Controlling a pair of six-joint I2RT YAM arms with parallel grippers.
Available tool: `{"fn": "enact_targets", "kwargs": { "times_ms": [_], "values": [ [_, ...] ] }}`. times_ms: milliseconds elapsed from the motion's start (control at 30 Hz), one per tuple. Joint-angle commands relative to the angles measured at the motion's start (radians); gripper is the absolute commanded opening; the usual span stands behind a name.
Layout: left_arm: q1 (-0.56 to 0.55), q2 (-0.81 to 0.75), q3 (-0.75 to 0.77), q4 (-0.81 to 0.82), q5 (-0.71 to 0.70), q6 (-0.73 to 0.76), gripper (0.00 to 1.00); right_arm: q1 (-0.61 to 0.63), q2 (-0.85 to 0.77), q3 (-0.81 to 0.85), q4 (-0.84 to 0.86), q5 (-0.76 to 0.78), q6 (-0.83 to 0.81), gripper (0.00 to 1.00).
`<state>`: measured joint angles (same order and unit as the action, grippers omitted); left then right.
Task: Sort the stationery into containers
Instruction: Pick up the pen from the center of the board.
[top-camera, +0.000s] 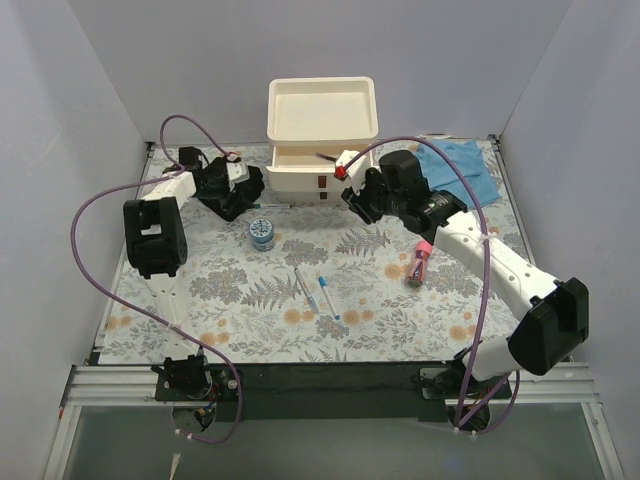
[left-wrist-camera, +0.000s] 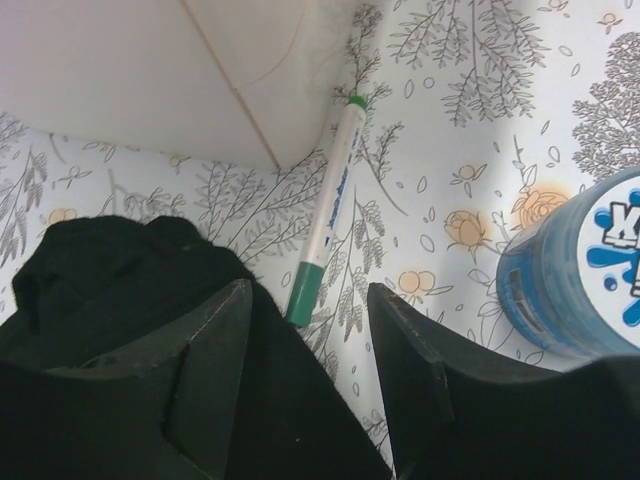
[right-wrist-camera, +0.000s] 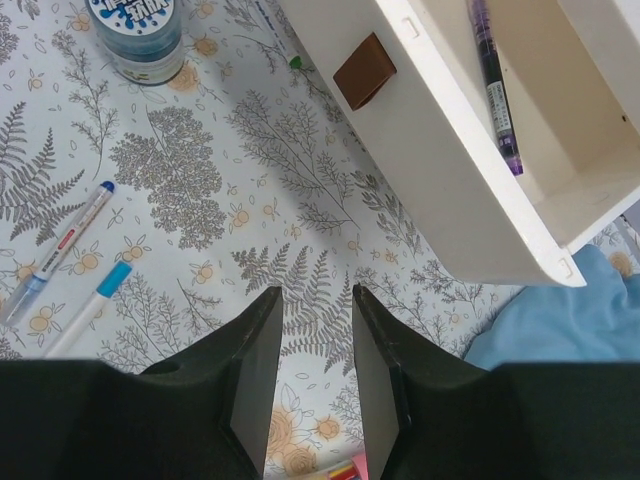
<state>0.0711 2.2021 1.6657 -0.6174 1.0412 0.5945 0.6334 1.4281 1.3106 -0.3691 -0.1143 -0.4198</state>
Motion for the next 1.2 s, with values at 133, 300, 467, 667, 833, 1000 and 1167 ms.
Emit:
{"fn": "enact_targets", "kwargs": {
  "times_ms": [133,300,467,667,833,1000,1167],
  "values": [
    [-0.021,0.033,0.048,-0.07,0.046,0.074,0.48,-0.032,0.04,0.003,0.05,-0.042,0.021,0.41],
    [-0.042,0.083,0.094,-0.108,0.034,0.1,0.46,-0.046,0.045,0.004,0.055,-0.05,0.029,0.41],
    [-0.057,0.117,0.114,-0.111,0.019,0.108,0.45,-0.052,0.043,-0.01,0.058,-0.054,0.035,0.41],
    [-0.056,0.153,0.144,-0.11,-0.013,0.108,0.44,-0.06,0.034,-0.027,0.061,-0.061,0.041,0.41],
    [-0.057,0.173,0.169,-0.131,-0.033,0.082,0.29,-0.064,0.015,-0.047,0.059,-0.064,0.041,0.4],
    [-0.057,0.141,0.132,-0.211,-0.055,0.108,0.1,-0.066,0.006,-0.057,0.061,-0.061,0.039,0.4],
    [-0.057,0.038,0.025,-0.194,-0.014,0.064,0.0,-0.066,0.003,-0.05,0.061,-0.056,0.027,0.4]
  ]
}}
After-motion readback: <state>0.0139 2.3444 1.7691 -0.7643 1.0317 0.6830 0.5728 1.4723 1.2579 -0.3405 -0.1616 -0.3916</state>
